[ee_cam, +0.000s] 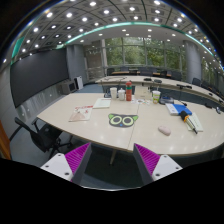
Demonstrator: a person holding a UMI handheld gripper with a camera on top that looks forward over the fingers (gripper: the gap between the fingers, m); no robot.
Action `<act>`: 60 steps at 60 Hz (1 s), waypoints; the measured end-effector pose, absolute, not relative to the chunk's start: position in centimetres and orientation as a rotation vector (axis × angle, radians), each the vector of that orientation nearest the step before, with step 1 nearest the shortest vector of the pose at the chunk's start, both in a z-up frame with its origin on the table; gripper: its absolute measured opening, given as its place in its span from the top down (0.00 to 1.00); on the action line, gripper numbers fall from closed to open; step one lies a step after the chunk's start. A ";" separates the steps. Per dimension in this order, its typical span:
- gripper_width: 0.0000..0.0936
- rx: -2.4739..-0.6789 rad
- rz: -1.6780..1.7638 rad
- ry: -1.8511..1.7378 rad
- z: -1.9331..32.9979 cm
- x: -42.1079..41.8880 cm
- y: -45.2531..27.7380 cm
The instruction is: Arrange mouse
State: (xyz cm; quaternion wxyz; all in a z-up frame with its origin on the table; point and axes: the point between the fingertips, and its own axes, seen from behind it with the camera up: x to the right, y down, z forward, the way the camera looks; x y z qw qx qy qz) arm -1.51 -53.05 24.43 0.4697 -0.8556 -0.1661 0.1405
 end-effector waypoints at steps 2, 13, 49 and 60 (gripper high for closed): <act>0.09 -2.098 0.326 -0.400 24.3 -1.1 -52.7; 0.09 -2.137 0.188 -0.320 20.2 3.8 -48.9; 0.09 -2.212 -0.163 -0.076 5.4 20.8 -27.9; 0.09 -2.229 -0.170 -0.066 1.6 22.6 -19.8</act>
